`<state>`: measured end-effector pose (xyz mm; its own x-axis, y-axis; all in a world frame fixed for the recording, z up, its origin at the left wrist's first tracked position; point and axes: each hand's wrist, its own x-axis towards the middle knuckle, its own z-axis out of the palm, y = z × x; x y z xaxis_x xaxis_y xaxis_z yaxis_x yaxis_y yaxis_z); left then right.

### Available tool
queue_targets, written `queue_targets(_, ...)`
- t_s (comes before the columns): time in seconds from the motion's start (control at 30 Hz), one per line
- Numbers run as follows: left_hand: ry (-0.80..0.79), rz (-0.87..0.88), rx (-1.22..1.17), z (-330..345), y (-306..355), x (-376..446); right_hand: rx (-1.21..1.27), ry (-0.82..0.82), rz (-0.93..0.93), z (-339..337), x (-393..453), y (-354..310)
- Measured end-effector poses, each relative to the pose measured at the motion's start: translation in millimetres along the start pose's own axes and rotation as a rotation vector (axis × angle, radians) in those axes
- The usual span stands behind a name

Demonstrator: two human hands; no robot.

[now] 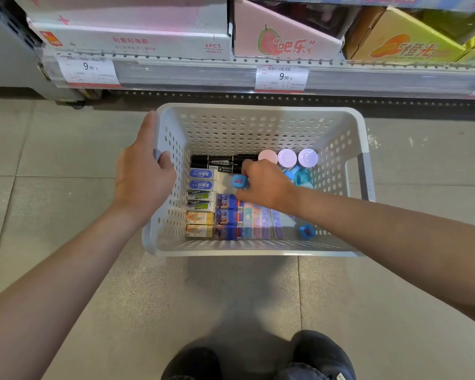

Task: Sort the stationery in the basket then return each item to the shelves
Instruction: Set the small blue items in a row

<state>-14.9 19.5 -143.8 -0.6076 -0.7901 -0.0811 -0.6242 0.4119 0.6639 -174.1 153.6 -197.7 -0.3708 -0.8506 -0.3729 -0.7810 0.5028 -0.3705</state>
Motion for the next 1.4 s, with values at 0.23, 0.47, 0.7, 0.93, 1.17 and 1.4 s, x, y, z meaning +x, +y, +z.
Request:
queue_targets(0.23, -0.004, 0.009, 0.011, 2, -3, 1, -0.02, -0.052, 0.003, 22, 18, -7)
queue_targets(0.47, -0.006, 0.004, 0.004, 0, -1, 0, 0.087, -0.105, -0.003, 16, 17, -2)
queue_targets(0.7, -0.012, 0.01, 0.01, -1, 0, 0, -0.458, -0.403, -0.061, -42, -23, 7)
queue_targets(0.93, -0.004, 0.015, 0.023, 0, -1, 1, -0.844, -0.599, -0.065, 3, -57, 15)
queue_targets(1.17, 0.0, 0.012, 0.022, -2, 2, -1, -0.673, -0.544, 0.043, -16, -48, 8)
queue_targets(1.4, 0.008, 0.001, 0.013, 0, 3, -1, 0.018, -0.163, 0.011, -13, -13, 11)
